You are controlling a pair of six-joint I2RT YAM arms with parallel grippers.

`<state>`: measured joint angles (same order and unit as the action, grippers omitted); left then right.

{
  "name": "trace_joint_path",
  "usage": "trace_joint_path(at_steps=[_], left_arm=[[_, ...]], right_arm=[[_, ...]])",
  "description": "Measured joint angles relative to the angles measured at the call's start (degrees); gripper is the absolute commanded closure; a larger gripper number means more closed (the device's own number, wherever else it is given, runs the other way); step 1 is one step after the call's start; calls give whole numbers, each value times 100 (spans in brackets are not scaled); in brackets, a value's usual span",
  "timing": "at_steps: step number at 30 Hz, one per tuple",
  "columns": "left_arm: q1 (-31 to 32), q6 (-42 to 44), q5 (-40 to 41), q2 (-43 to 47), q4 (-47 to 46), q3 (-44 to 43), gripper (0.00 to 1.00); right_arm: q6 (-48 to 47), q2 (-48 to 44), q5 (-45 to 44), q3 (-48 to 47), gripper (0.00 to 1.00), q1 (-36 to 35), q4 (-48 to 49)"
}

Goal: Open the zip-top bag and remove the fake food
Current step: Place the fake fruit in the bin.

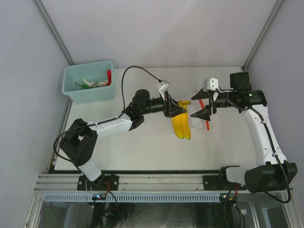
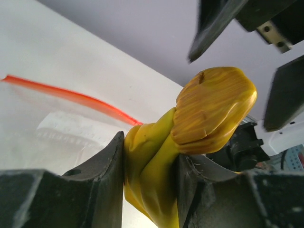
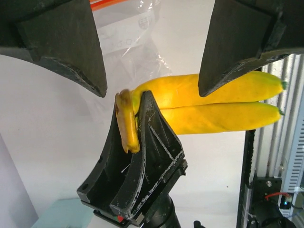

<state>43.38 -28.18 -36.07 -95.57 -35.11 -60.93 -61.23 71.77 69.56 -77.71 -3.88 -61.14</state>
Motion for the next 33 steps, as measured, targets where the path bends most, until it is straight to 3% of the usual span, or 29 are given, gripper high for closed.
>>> trace_joint_path(at_steps=[7,14,24,33], left_arm=[[-382,-24,765,564,-61,798,100],[-1222,-35,1620,1513,151,1316,100],[-2811,-125,2387,2090,1718,1222,100],[-3836,-76,2870,2149,2918,446,100]], right_arm=[[861,-44,155,0,23,308,155],[1633,-22,146,0,24,612,144],[2406,96,-269,273,24,656,378],[2922,96,-608,581,24,737,837]])
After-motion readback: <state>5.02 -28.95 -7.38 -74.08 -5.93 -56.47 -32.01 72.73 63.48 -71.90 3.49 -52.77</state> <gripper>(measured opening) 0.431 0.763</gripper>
